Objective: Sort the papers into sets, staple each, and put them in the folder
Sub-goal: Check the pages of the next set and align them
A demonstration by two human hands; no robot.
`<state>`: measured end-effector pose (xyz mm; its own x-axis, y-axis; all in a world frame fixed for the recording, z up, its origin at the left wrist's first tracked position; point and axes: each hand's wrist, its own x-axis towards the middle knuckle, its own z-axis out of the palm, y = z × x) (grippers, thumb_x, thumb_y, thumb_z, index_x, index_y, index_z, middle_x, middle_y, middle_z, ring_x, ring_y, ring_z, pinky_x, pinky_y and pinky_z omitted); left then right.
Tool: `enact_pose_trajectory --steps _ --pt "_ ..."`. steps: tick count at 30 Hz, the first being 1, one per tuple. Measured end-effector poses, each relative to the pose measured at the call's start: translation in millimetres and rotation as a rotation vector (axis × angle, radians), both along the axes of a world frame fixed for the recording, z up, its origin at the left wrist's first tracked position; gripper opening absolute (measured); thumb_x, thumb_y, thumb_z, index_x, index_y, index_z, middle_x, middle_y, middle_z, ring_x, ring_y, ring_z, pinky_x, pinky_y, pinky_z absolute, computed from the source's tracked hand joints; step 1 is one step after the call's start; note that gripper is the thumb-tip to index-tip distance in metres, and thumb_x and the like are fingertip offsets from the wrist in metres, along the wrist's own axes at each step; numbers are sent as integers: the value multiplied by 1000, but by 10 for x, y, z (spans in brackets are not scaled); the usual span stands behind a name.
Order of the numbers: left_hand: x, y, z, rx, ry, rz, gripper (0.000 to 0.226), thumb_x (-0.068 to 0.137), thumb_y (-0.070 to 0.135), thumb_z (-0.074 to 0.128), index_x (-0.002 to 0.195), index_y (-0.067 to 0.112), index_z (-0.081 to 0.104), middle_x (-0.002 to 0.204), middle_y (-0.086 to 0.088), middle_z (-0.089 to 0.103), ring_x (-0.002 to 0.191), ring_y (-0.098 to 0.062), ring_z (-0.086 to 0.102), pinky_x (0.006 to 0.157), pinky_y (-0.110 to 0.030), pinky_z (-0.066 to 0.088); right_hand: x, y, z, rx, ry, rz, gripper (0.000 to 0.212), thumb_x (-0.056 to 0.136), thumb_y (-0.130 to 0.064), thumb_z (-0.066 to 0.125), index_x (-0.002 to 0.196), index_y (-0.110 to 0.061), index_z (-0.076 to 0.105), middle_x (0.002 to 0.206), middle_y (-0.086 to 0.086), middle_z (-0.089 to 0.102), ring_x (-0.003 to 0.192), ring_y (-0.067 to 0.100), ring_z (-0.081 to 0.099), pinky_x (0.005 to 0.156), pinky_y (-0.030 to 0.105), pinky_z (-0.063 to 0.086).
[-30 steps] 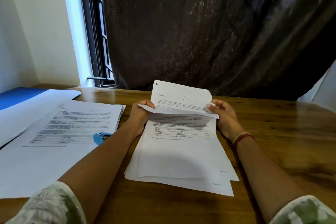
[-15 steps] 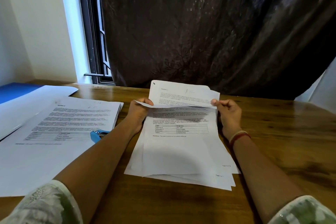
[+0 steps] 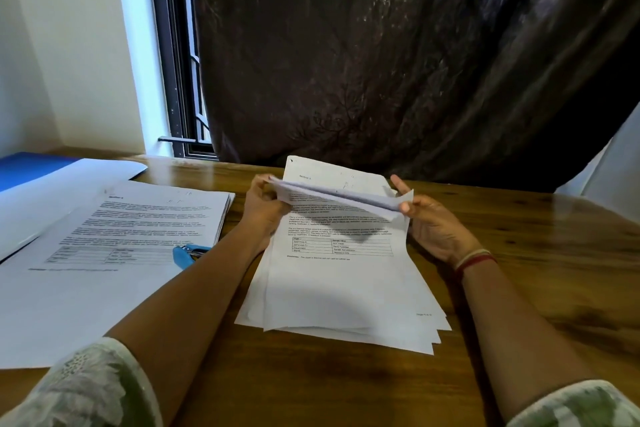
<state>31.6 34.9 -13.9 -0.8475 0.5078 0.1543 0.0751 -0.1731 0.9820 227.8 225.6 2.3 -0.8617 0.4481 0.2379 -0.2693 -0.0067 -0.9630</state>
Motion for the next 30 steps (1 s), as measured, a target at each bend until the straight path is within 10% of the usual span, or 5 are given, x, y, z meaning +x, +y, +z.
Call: enact_pose_trajectory --steps 9,14,20,26,30 --pt "-88 -14 -9 44 -229 -110 8 85 15 59 80 10 62 114 -18 67 97 -38 60 65 -32 51 13 -25 46 -85 83 -217 57 57 -69 75 91 -24 73 127 -7 60 122 13 54 105 35 42" --pt "-68 -52 3 62 -268 -158 43 67 26 64 104 4 61 117 -18 66 103 -40 60 73 -37 52 -73 104 -153 -58 -94 -490 58 71 -21 82 121 -20 54 118 8 65 107 28 64 93 42 53" --pt "-34 -75 -1 89 -266 -179 62 65 27 65 119 -1 58 116 -17 67 108 -45 59 81 -43 51 -186 7 -118 41 -125 -639 48 72 -11 83 111 -14 57 100 12 70 89 30 69 81 46 58" --pt "-17 -61 0 68 -248 -150 26 75 19 62 98 6 62 113 -19 67 100 -41 60 68 -34 52 -136 -61 -101 79 13 -623 11 86 -12 70 96 -14 66 96 7 72 89 25 70 67 28 59" --pt "-68 -56 -18 58 -239 -131 42 65 24 64 103 5 64 113 -19 67 110 -45 58 86 -48 53 -68 -63 30 -60 126 -373 33 76 -25 74 102 -8 66 105 7 72 95 23 69 70 28 57"
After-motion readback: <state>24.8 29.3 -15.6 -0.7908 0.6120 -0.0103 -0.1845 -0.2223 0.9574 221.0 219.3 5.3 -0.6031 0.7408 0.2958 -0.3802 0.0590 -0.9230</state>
